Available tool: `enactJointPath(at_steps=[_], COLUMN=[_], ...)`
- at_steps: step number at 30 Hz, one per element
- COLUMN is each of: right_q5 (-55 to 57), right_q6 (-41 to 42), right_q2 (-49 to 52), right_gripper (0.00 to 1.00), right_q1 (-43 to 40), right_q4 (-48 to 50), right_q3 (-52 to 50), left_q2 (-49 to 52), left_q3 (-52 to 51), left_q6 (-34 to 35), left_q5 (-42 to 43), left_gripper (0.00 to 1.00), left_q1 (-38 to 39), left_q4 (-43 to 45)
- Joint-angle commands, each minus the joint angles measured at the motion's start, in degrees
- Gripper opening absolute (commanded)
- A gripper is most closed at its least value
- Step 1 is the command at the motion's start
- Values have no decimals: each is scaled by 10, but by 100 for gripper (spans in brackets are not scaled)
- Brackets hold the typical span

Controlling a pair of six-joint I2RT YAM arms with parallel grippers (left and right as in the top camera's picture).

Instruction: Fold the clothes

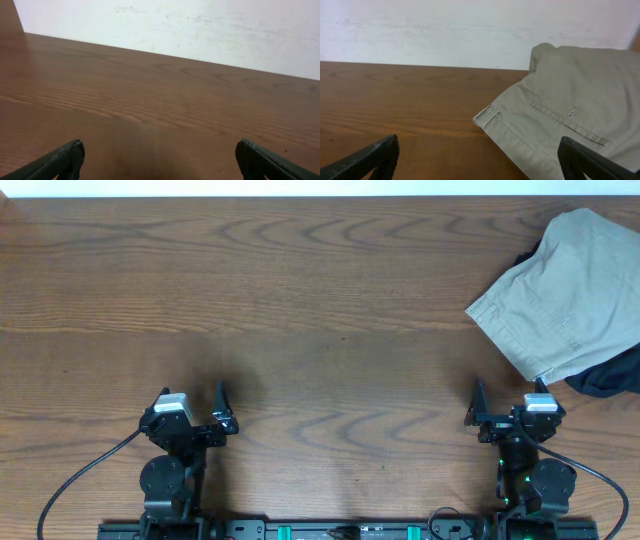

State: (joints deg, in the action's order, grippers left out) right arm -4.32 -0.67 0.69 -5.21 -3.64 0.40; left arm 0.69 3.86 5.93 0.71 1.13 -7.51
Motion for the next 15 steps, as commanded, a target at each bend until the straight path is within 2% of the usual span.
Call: enactJointPath(at_steps=[1, 5, 11, 15], right_q5=[-4, -11, -207, -303], right_q6=[-5, 11, 227, 341], right_q2=[-4, -4, -4, -4], right_gripper=[99, 99, 99, 99], right_q1=[-4, -4, -4, -4], right_q4=[-2, 12, 13, 14], right_q3=[-1, -1, -1, -1], left_q2=[-5, -5, -5, -5], left_q3=[-18, -18, -18, -18], left_q6=[-6, -6, -6, -6], left_q5=[1, 1, 1, 1], left_gripper=[98, 98, 98, 98], left_q1=[-3, -3, -3, -3], left_q4=[-5, -5, -5, -5])
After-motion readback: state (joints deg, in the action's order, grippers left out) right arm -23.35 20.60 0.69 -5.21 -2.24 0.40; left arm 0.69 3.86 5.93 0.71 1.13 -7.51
